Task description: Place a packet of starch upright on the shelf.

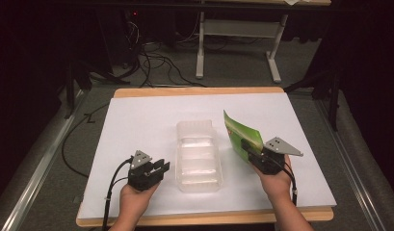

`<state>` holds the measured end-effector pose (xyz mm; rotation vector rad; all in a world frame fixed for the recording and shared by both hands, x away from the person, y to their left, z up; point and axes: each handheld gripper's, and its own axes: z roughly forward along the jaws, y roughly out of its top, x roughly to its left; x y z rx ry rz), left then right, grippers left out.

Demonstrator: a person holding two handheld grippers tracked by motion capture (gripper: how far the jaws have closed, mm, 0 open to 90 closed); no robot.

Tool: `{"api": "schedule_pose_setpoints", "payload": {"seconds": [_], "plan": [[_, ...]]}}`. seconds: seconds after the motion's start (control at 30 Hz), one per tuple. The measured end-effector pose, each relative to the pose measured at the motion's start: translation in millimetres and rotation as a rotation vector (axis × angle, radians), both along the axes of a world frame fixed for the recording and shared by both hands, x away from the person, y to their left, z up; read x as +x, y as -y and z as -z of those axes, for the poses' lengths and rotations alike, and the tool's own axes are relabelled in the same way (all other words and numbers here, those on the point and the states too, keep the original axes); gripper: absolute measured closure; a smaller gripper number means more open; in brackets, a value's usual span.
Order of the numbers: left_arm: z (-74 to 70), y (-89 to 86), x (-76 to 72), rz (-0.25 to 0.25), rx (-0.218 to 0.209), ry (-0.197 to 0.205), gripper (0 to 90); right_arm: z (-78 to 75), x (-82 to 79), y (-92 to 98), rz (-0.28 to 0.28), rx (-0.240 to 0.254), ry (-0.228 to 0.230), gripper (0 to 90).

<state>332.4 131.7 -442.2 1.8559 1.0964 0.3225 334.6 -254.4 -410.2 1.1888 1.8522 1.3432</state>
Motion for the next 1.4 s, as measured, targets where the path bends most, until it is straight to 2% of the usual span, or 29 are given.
{"api": "schedule_pose_setpoints", "payload": {"seconds": [0.07, 0.23, 0.37, 0.47, 0.57, 0.67, 0.83, 0.93, 1.4], "plan": [[0.1, 0.0, 0.1, 0.001, 0.001, -0.001, 68.9, 2.3, 4.1, 1.2, -0.002, 0.005, -0.011, 68.0], [0.0, -0.1, 0.1, -0.001, -0.001, -0.001, 66.5, 5.1, 8.6, -0.9, -0.002, -0.015, -0.021, 65.4], [-0.2, -0.5, -0.1, -0.001, -0.003, -0.001, 65.3, 6.6, 12.0, 2.5, 0.015, -0.023, -0.019, 67.6], [-0.3, -0.5, -0.2, 0.000, -0.006, 0.000, 65.1, 7.3, 14.6, 12.3, 0.043, 0.000, -0.029, 69.4], [-0.3, -0.5, -0.1, 0.001, -0.007, 0.000, 64.9, 7.7, 16.1, 17.2, 0.037, 0.017, -0.040, 70.0], [-0.2, -0.7, 0.0, 0.001, -0.009, 0.002, 64.7, 7.8, 17.2, 23.3, 0.050, 0.039, -0.051, 75.8], [-0.5, -0.9, -0.2, 0.006, -0.015, 0.004, 64.0, 7.4, 18.7, 28.1, 0.052, 0.035, -0.058, 81.9], [-0.4, -0.7, -0.4, 0.010, -0.018, 0.010, 61.7, 4.6, 19.5, 30.9, 0.042, 0.029, -0.064, 84.5], [-2.5, -3.0, -0.4, -0.014, -0.021, 0.025, 55.6, -5.1, 14.9, 34.2, -0.003, 0.036, -0.029, 85.3]]}}
